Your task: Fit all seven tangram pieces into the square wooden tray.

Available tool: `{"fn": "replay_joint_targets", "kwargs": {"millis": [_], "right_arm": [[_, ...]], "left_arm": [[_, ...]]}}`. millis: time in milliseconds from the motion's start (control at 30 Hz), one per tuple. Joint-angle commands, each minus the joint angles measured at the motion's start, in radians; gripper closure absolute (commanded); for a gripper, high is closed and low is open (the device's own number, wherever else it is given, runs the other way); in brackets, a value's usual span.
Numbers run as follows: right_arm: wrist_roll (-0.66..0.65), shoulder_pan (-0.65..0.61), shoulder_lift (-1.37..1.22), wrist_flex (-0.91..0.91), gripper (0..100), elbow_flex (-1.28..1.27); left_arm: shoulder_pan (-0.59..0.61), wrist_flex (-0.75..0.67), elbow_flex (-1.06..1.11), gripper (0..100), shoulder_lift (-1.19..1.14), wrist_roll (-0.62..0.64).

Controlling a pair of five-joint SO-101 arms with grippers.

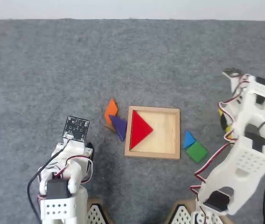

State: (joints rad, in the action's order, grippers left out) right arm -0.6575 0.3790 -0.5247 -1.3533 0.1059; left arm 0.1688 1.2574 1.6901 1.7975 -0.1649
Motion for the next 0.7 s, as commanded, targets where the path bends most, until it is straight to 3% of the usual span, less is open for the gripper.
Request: {"fn": "replay_joint_targets", "kwargs": {"millis": [0, 300, 667], "right_arm": [[0.083, 0.047, 0.07, -0.039, 81.6, 0.081], [0.201, -0.045, 0.07, -0.323, 81.6, 0.336], [0.376, -0.325, 0.082, -0.352, 81.6, 0.333]], "left_arm": [[0.005, 0.003, -0.007, 87, 0.015, -0.012], [0.005, 0.003, -0.007, 87, 0.015, -0.012], [0.005, 0.003, -0.007, 87, 0.015, -0.012]]}}
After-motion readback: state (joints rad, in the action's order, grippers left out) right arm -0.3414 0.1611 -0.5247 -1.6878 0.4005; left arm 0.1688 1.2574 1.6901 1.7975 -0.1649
